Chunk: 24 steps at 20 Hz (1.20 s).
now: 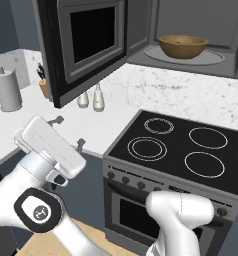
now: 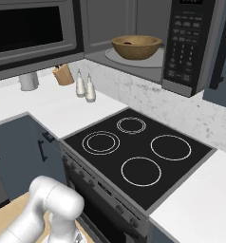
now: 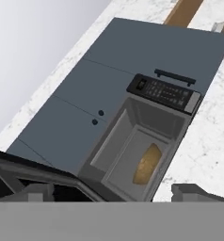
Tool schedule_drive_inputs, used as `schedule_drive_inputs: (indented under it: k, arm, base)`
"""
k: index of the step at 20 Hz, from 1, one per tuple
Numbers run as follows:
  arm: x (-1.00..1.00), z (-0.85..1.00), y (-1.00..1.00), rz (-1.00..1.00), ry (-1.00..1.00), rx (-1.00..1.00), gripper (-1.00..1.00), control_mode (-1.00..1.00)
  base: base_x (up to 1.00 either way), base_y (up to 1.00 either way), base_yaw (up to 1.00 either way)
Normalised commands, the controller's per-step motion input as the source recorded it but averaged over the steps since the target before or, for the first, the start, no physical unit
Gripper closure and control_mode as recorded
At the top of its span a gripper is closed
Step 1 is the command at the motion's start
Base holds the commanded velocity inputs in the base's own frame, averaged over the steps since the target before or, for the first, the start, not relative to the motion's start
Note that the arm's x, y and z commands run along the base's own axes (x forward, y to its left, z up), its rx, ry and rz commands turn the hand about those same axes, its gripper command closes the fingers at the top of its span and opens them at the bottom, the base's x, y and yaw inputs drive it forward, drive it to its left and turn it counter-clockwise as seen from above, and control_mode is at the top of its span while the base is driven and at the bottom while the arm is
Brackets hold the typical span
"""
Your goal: Pick the avocado from the sink and place it in the bowl. Then pick the bowl and place it in the microwave. Then close the microwave door and press the start button.
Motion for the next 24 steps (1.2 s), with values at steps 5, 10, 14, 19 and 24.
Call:
schedule_drive_inputs:
  k: [5, 10, 14, 19, 24]
  arm:
    - [0.73, -0.17, 0.19, 0.0, 0.0, 0.0, -1.0, -1.0]
    - [0.71, -0.02, 0.18, 0.0, 0.0, 0.0, -1.0, -1.0]
    - [0.71, -0.17, 0.37, 0.0, 0.0, 0.0, -1.0, -1.0]
    - [0.67, -0.42, 0.34, 0.0, 0.0, 0.01, -1.0, -1.0]
    - [0.69, -0.35, 0.2, 0.0, -0.03, 0.02, -1.0, -1.0]
  base:
    - [0.0, 0.0, 0.0]
    - [0.0, 0.0, 0.0]
    - [0.0, 0.0, 0.0]
    - [0.0, 0.0, 0.0]
    - [0.0, 0.0, 0.0]
